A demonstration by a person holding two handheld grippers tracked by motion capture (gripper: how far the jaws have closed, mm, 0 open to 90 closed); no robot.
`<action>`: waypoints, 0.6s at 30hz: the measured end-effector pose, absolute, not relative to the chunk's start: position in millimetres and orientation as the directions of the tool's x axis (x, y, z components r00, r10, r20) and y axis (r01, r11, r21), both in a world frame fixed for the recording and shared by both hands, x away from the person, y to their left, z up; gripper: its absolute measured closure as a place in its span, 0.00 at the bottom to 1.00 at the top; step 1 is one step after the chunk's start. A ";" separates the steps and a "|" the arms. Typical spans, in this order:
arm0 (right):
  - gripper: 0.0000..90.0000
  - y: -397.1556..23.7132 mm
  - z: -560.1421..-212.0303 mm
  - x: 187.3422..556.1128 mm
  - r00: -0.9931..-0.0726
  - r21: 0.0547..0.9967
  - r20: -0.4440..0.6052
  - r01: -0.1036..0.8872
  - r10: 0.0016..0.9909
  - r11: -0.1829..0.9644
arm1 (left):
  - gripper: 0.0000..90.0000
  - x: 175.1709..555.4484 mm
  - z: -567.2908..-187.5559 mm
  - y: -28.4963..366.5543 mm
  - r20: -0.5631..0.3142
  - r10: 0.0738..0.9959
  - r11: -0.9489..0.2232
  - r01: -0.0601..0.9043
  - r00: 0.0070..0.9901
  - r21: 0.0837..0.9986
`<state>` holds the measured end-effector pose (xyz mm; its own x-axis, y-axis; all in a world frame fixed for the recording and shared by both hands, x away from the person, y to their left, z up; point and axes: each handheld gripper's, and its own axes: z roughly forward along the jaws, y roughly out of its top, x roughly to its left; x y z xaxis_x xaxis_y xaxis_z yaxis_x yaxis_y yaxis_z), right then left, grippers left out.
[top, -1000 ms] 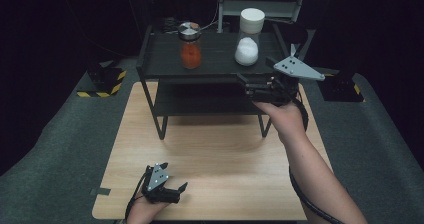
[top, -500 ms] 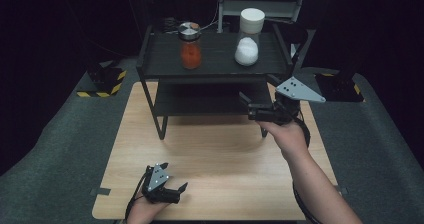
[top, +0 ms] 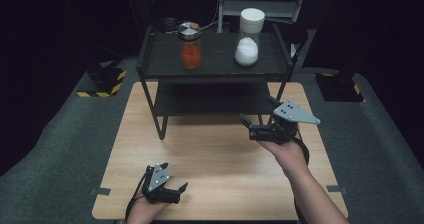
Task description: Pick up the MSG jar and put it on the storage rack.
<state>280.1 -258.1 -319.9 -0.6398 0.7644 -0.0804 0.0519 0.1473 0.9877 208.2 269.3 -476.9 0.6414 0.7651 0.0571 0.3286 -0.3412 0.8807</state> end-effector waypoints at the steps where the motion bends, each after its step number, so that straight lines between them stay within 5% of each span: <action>1: 0.00 -258.9 -322.9 279.4 -0.641 0.987 -0.077 0.056 0.764 0.148 | 0.01 208.2 -477.0 269.3 0.058 0.765 -0.341 0.328 0.641 0.881; 18: 0.00 -267.5 -364.7 261.3 -0.644 0.980 -0.081 0.087 0.761 0.178 | 0.01 208.1 -477.0 269.4 0.058 0.765 -0.341 0.328 0.642 0.881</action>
<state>261.3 -267.5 -364.7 -0.6438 0.7609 -0.0811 0.0874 0.1784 0.9801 208.1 269.4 -477.0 0.6415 0.7649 0.0576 0.3277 -0.3412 0.8810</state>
